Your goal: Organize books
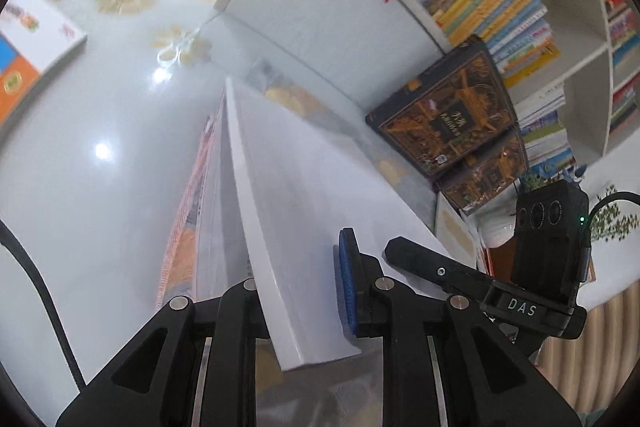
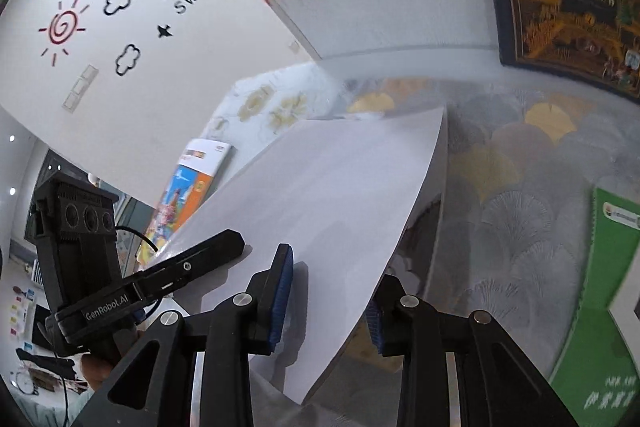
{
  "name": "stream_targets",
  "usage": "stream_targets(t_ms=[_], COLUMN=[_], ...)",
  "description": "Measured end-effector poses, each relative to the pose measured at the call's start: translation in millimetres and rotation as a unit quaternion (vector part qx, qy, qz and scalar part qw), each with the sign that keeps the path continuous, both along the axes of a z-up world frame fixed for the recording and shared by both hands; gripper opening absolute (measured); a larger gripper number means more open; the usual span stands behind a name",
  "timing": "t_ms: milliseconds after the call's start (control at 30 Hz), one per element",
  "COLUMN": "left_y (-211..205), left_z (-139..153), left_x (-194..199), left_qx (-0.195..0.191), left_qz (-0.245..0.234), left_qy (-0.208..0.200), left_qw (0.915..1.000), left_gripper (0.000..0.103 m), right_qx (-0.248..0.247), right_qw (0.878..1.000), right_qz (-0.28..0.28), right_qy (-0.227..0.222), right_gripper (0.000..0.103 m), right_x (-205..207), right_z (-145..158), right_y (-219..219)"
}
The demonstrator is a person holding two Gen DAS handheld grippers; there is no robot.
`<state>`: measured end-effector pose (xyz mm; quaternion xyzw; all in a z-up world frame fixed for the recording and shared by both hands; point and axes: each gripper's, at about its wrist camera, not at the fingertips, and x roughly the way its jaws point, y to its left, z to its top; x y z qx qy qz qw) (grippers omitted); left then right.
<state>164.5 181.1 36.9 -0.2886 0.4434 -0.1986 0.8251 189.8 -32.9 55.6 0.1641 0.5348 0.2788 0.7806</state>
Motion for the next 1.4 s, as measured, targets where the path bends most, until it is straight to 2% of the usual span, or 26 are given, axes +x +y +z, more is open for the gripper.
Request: stream_targets(t_ms=[133, 200, 400, 567, 667, 800, 900, 967, 1067, 1167, 1267, 1400], left_y=[4, 17, 54, 55, 53, 48, 48, 52, 58, 60, 54, 21], left_z=[-12, -19, -34, -38, -38, -32, -24, -17, -9, -3, 3, 12], left_x=[-5, -10, -22, -28, -30, -31, -34, -39, -47, -53, -58, -61], left_qx=[0.027, 0.039, 0.032, 0.033, 0.032, 0.039, 0.051, 0.06, 0.068, 0.07, 0.073, 0.082], left_qz=[0.013, 0.042, 0.094, 0.089, 0.082, 0.083, 0.087, 0.091, 0.099, 0.1, 0.091, 0.044], left_qy=[0.025, 0.041, 0.064, 0.073, 0.071, 0.066, 0.059, 0.053, 0.047, 0.044, 0.043, 0.035], left_qw=[0.9992, 0.9975, 0.9931, 0.9928, 0.9936, 0.9936, 0.9931, 0.9926, 0.9916, 0.9916, 0.9922, 0.9951], left_gripper=[0.03, 0.028, 0.028, 0.028, 0.028, 0.028, 0.028, 0.028, 0.028, 0.028, 0.028, 0.028], right_qx=[0.01, 0.004, -0.016, -0.014, -0.013, 0.012, -0.01, -0.005, -0.044, -0.029, -0.047, -0.038], right_qw=[0.999, 0.999, 0.999, 0.996, 0.994, 0.991, 0.993, 0.994, 0.995, 0.997, 0.996, 0.995], right_qz=[-0.014, -0.019, -0.012, -0.021, -0.064, -0.088, -0.076, -0.058, -0.041, -0.023, -0.019, -0.048], right_qy=[0.028, 0.039, 0.046, 0.082, 0.086, 0.1, 0.092, 0.092, 0.074, 0.073, 0.068, 0.075], right_gripper=[0.032, 0.032, 0.032, 0.037, 0.06, 0.061, 0.061, 0.061, 0.062, 0.061, 0.061, 0.061], right_x=[2, 2, -4, -3, -9, -12, -12, -14, -22, -31, -37, -54], right_z=[-17, -26, -31, -33, -34, -41, -37, -34, -29, -28, -28, -22], right_y=[-4, -5, 6, -6, -30, -43, -30, -16, 6, 19, 20, -13])
